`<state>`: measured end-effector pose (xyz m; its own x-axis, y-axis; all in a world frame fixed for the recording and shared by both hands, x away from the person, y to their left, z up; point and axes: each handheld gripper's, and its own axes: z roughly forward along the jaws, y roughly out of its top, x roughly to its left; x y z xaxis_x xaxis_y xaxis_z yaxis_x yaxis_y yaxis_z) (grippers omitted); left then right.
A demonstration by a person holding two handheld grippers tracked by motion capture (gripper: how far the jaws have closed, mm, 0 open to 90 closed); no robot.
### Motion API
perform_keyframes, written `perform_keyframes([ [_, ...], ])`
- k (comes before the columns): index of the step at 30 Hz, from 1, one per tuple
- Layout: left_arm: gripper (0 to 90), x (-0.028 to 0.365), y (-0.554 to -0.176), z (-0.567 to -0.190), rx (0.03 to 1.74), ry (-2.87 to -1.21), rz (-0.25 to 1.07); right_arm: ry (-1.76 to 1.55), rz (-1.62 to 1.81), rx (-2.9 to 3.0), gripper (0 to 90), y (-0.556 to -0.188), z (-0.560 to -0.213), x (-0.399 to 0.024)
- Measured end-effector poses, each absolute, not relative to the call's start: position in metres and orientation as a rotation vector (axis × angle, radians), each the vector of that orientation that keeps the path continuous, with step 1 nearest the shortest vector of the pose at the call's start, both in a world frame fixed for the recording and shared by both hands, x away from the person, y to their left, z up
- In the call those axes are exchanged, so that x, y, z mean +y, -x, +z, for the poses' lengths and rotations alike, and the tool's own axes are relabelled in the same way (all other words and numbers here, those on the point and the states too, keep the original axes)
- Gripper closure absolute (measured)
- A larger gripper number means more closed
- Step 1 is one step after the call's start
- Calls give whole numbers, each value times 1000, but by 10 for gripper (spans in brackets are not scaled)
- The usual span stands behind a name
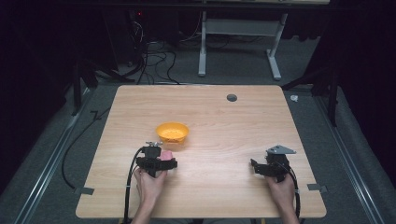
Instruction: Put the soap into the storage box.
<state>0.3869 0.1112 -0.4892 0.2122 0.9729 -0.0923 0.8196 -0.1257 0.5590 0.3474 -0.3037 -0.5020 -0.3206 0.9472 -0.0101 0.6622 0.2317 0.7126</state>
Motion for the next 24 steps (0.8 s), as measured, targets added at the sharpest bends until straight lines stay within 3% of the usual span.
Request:
perform_keyframes([
  [11, 52, 108, -387, -491, 1652, -2014, 432, -1470, 855, 2070, 215, -348, -502, -304],
  [18, 123, 109, -381, -491, 1638, -1992, 457, -1473, 855, 2069, 215, -347, -502, -304],
  [24, 134, 110, -380, -490, 1629, -2000, 458, -1469, 855, 2070, 215, -348, -502, -304],
])
